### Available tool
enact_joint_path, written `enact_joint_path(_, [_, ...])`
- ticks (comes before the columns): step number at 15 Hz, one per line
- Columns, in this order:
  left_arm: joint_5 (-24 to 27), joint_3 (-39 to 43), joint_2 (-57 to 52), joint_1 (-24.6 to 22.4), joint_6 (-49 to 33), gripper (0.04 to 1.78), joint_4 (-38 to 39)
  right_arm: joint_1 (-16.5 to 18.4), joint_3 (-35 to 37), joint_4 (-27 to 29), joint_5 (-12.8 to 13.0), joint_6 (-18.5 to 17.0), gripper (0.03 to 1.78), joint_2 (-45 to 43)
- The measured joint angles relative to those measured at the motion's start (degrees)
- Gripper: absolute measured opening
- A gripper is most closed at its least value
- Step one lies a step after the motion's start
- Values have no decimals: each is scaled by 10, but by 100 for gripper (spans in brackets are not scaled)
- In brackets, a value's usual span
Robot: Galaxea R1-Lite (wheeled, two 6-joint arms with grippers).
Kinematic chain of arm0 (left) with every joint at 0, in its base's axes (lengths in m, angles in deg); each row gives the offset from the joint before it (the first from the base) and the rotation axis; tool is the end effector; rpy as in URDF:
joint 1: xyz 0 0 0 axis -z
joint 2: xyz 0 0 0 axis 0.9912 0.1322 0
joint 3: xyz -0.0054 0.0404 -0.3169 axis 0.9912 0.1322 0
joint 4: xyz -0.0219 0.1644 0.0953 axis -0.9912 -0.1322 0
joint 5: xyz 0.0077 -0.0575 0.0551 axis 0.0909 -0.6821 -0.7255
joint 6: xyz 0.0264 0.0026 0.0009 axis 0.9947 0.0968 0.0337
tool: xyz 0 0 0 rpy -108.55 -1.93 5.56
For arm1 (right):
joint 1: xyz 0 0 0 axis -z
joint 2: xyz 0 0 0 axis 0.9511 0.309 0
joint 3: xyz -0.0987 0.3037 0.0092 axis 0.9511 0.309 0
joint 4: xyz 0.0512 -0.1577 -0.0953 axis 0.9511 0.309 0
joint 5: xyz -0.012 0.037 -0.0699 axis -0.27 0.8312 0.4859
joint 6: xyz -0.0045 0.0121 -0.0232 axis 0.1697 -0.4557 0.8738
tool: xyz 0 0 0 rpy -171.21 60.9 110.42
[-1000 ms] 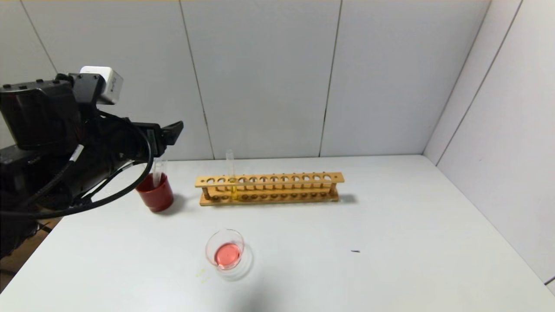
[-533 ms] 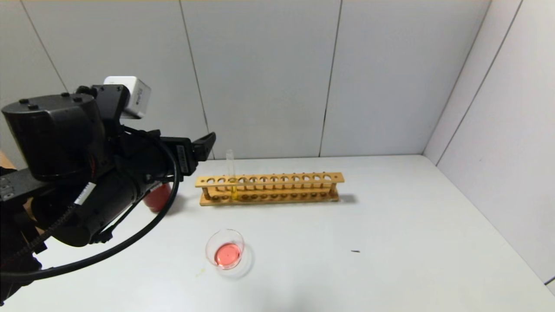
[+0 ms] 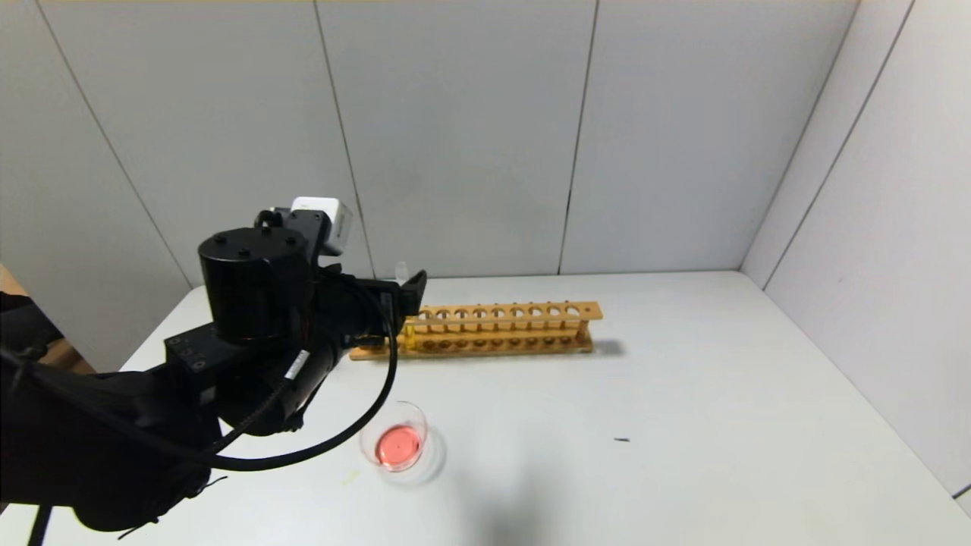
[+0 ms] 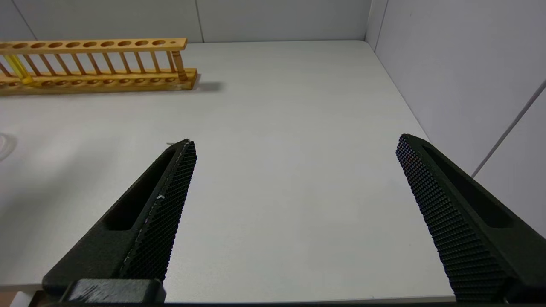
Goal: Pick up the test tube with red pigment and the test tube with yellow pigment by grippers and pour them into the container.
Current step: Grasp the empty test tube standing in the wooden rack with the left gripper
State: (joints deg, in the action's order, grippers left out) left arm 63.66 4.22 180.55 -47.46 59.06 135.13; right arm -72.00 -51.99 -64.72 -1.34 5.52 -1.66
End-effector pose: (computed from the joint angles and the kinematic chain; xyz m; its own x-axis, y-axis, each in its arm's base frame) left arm 0.2560 -0.1659 0.1966 0.9759 -0.1948 -0.0982 0.1894 0.9799 -0.0621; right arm -0.0379 0.0000 0.0757 0.9999 0.0028 -0.0124 -0.0026 0.9998 0.0202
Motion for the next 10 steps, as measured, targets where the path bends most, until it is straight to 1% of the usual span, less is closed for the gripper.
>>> enact_joint_path(4, [0,4,92,1,8,174,93,0,0,0,0,0,171,0])
enact_joint_path(10, [0,-11,184,-15,21,174,160,0,0,0,0,0,171,0])
